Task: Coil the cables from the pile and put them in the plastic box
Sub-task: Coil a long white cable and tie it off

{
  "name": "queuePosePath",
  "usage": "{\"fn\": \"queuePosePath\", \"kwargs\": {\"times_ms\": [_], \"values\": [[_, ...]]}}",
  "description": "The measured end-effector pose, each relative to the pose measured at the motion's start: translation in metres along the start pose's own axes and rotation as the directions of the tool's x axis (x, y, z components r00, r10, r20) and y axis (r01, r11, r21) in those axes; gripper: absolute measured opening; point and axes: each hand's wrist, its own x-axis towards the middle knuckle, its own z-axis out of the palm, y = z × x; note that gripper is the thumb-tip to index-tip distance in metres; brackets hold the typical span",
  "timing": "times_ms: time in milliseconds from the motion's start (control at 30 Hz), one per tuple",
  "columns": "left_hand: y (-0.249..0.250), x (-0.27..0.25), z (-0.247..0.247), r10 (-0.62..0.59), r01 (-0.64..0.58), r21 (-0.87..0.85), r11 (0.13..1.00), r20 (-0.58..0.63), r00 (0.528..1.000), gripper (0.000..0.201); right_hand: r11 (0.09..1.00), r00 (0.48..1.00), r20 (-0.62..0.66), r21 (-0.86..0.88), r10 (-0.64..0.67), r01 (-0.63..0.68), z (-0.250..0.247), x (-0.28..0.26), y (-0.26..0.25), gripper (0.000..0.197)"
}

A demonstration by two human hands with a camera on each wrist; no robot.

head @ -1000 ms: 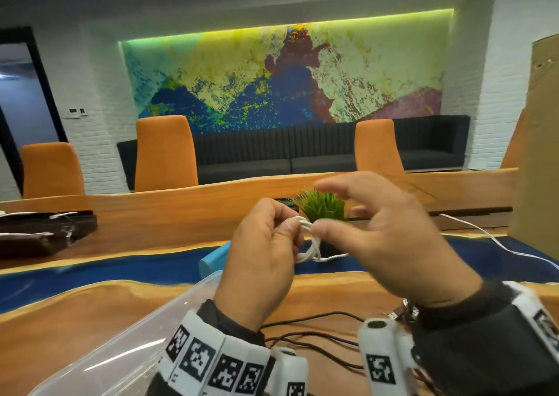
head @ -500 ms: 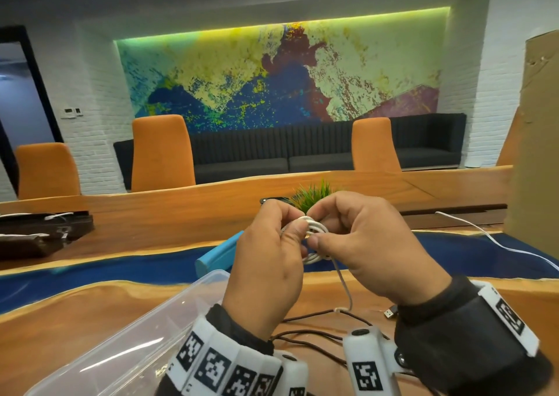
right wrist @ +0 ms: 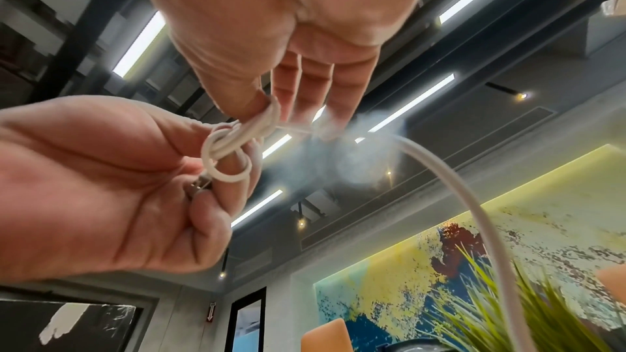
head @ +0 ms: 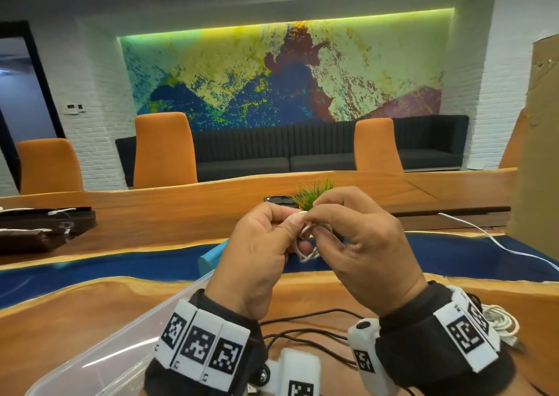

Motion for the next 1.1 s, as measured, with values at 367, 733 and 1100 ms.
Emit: {"fn": "queuePosePath", "kwargs": {"times_ms": [367,733,1100], "values": [[-0.006,0.0,-0.001,0.186,-0.198,0.335,0.921,0.067,0.98,0.007,0.973,0.968,0.121,0.042,0.219,-0.225,-0.002,-0.001,0.011,0.007],[-0.017,0.003,-0.005,0.315,-0.394,0.791,0.468,0.268,0.911,0.004,0.918,0.905,0.156,-0.052,0.396,-0.393,-0.004,-0.001,0.012,0.011],[-0.005,0.004,-0.025,0.211,-0.316,0.734,0.601,0.235,0.949,0.012,0.785,0.792,0.192,-0.394,0.579,-0.478,0.0,-0.011,0.038,0.023]]}}
